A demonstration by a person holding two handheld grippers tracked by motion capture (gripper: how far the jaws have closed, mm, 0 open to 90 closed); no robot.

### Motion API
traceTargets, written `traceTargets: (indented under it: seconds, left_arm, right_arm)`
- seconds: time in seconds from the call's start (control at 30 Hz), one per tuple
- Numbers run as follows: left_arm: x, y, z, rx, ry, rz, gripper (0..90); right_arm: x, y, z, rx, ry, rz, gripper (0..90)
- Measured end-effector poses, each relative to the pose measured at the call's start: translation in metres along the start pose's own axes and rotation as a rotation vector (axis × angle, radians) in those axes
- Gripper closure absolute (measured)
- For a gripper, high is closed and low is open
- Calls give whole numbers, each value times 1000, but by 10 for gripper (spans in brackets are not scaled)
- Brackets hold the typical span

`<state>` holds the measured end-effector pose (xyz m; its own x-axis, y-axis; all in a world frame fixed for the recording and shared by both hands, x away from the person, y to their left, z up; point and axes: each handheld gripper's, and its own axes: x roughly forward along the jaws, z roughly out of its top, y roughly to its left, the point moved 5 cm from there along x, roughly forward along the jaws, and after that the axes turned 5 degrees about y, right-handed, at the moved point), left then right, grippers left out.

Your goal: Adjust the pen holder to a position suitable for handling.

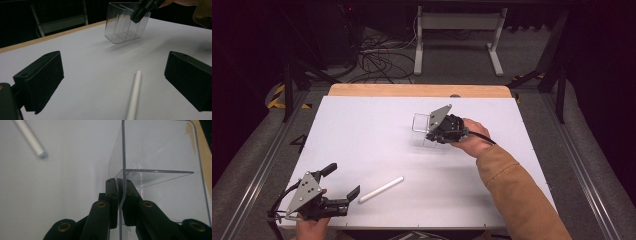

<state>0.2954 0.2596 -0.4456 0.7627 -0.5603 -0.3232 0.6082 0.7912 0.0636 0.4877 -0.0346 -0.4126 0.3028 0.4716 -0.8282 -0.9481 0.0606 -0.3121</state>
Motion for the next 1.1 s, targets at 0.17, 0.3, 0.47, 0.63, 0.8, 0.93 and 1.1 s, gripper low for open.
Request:
traceTargets:
  seconds: [0.17,0.3,0.47,0.63,0.8,0.93,1.1]
  left_arm:
    - [0,0,0,-6,-1,-1,30]
    - [0,0,0,-1,0,-2,30]
    - [0,0,0,1,-1,0,30]
    - [0,0,0,0,-1,-3,30]
    - [-1,0,0,-5,-3,-4,30]
    - [-1,0,0,-4,-4,-4,30]
    - [-1,0,0,-2,-2,-5,30]
  right_arm:
    - [4,14,15,-17,17,54,851]
    - [9,23,25,-29,25,82,851]
    - [15,32,37,-31,33,110,853]
    - [23,39,45,-33,48,132,855]
    - [29,41,49,-12,68,140,859]
    - [31,42,50,1,80,136,865]
    - [33,42,49,-3,87,146,862]
